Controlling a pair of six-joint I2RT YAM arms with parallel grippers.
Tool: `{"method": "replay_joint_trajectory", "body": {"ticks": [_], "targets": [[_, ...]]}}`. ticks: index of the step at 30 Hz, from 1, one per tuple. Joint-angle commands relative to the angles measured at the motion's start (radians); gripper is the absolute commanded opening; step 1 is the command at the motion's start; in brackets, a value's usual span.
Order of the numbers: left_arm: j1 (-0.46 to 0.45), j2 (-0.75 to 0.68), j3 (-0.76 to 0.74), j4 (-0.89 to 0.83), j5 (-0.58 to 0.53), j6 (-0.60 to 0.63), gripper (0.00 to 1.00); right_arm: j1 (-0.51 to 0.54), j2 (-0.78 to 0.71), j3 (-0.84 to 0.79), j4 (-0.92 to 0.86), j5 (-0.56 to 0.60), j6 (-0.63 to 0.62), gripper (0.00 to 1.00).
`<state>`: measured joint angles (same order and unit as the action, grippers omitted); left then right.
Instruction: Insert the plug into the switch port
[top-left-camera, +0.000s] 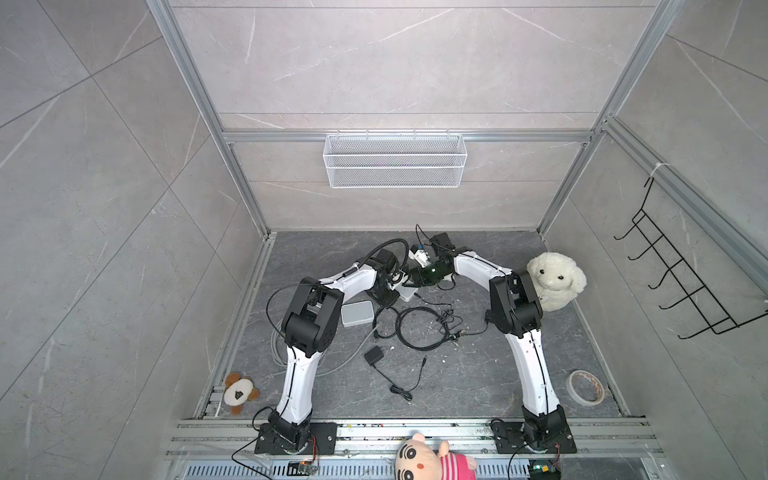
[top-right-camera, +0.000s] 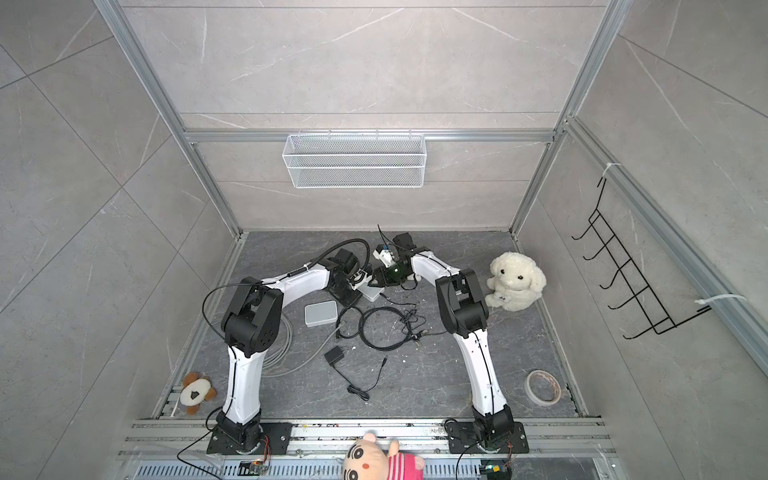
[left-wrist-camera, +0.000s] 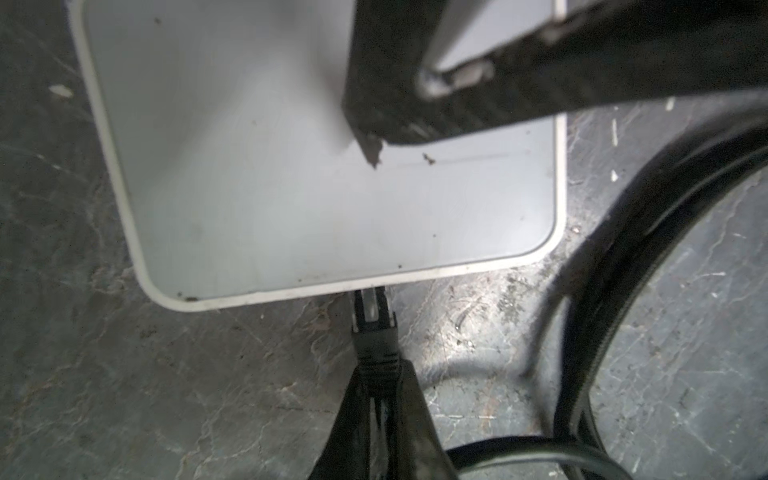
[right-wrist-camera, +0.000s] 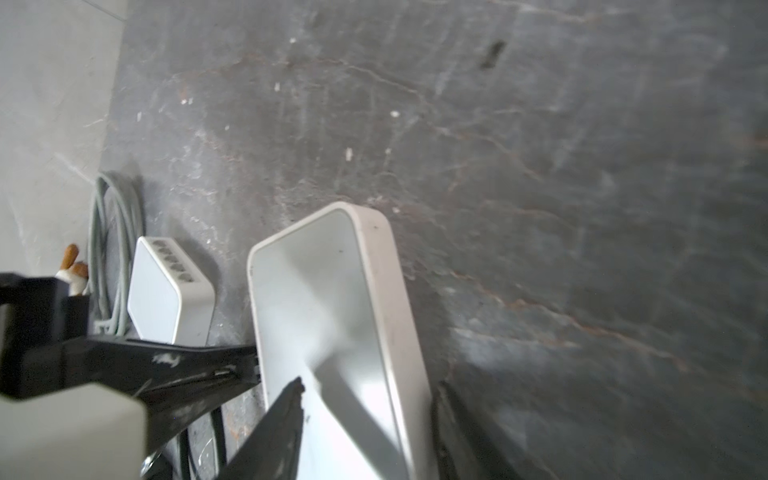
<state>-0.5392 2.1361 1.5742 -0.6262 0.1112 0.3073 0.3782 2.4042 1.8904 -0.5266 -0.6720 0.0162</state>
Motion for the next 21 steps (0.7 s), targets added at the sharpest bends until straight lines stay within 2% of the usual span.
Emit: {"method": "replay_joint_trajectory", "body": {"ticks": [1, 6, 11, 15, 21], "targets": [[-0.006, -0.016, -0.02, 0.112, 0.064, 0.115, 0.05, 0.031, 0.05, 0.004, -0.024, -0.062, -0.009, 0.55], [0.011, -0.016, -0.021, 0.16, 0.079, 0.123, 0.05, 0.041, 0.074, 0.028, -0.031, -0.085, -0.017, 0.48], [0.011, -0.001, 0.013, 0.182, 0.1, 0.104, 0.05, 0.074, 0.075, 0.015, -0.091, -0.045, -0.068, 0.4], [0.011, 0.012, 0.031, 0.215, 0.129, 0.093, 0.05, 0.081, 0.045, -0.055, -0.059, -0.058, -0.078, 0.37], [0.011, 0.026, 0.082, 0.234, 0.152, 0.101, 0.05, 0.098, 0.057, -0.034, -0.145, -0.059, -0.131, 0.31]]}}
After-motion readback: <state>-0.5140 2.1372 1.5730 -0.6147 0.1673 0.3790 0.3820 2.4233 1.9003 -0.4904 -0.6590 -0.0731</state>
